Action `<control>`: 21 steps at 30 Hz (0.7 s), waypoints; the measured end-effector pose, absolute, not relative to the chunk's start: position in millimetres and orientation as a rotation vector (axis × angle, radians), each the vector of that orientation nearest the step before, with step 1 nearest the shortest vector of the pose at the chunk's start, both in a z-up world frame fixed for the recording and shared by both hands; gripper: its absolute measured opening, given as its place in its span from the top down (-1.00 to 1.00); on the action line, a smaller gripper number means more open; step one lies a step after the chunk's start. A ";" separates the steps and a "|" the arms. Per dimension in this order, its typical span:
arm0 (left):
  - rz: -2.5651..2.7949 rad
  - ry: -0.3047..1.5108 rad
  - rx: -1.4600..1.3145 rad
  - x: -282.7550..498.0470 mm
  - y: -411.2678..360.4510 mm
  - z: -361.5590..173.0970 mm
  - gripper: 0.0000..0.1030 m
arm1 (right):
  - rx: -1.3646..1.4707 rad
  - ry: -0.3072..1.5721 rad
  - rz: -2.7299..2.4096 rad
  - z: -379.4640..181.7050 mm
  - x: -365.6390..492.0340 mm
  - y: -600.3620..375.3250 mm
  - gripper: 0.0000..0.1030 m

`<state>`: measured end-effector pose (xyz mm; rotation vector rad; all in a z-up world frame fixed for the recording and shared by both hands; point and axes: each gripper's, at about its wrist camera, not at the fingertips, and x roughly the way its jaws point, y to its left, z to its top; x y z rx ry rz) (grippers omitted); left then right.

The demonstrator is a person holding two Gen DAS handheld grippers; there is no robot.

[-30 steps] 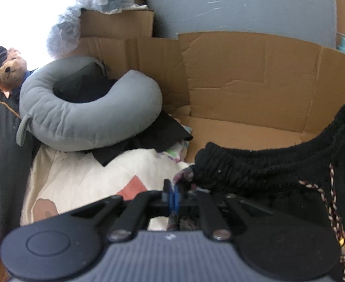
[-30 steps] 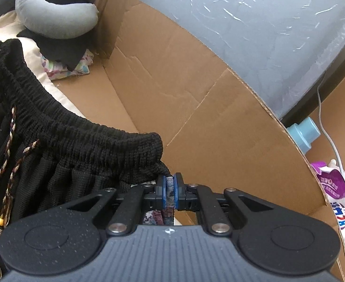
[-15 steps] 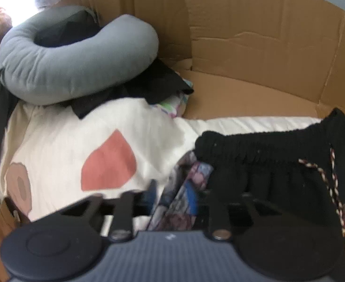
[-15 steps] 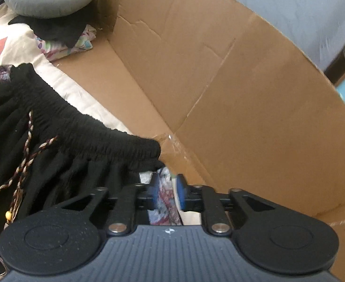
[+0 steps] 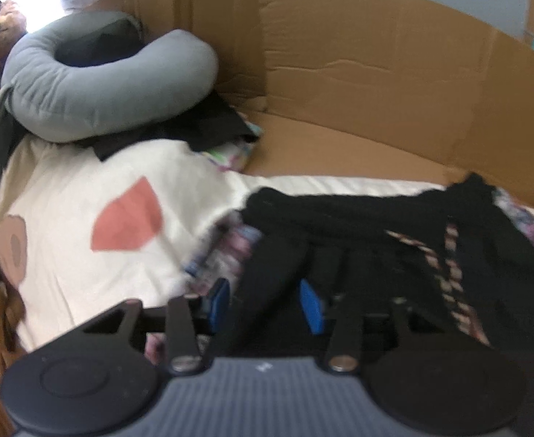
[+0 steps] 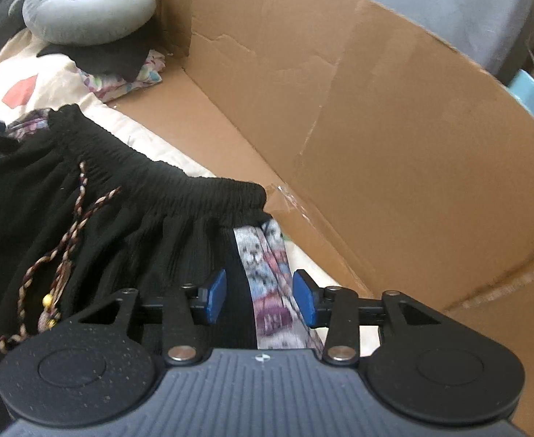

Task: Fold clothes
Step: 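Lay the black shorts flat on the duvet and open both grippers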

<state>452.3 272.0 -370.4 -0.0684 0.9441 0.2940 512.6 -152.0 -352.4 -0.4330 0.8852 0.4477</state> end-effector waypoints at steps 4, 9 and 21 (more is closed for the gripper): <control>0.245 0.939 -0.094 435.9 244.3 -360.7 0.10 | -0.379 0.868 0.435 -332.4 492.6 -180.5 0.02; 0.189 0.916 -0.213 403.8 218.6 -335.2 -0.30 | -0.351 0.885 0.388 -306.4 458.5 -221.1 0.01; 0.195 0.901 -0.234 343.0 170.7 -310.1 -0.34 | -0.287 0.893 0.388 -256.9 372.0 -296.6 -0.09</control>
